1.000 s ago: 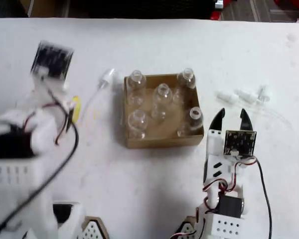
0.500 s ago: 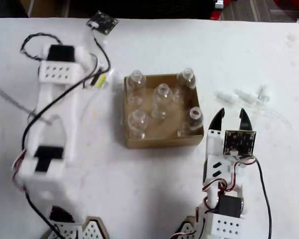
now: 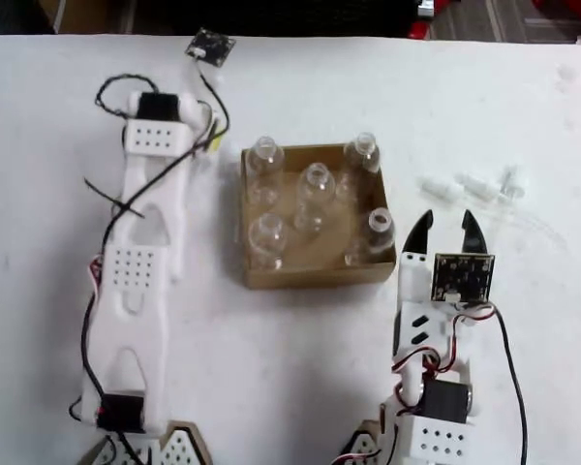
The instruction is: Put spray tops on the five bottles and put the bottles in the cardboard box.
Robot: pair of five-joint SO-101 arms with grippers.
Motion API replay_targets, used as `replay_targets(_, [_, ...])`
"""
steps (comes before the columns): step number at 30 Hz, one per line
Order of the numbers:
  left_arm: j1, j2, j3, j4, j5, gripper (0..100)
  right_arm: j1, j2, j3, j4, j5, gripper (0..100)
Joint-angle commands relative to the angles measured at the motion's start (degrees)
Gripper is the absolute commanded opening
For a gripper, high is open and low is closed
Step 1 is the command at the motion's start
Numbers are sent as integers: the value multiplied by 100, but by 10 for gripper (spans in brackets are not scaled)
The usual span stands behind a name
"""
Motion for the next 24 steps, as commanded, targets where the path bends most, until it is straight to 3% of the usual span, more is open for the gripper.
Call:
replay_targets(1, [92, 743, -1371, 35, 158, 146, -66, -4, 53, -31, -18, 149])
replay_targets(11, [66, 796, -598, -686, 158, 147, -66, -4, 53, -22, -18, 149])
replay_targets(16, [110, 796, -492, -659, 149, 144, -66, -4, 53, -22, -18, 149])
replay_targets(24, [154, 787, -545, 448, 176, 70, -66, -4, 53, -31, -18, 149])
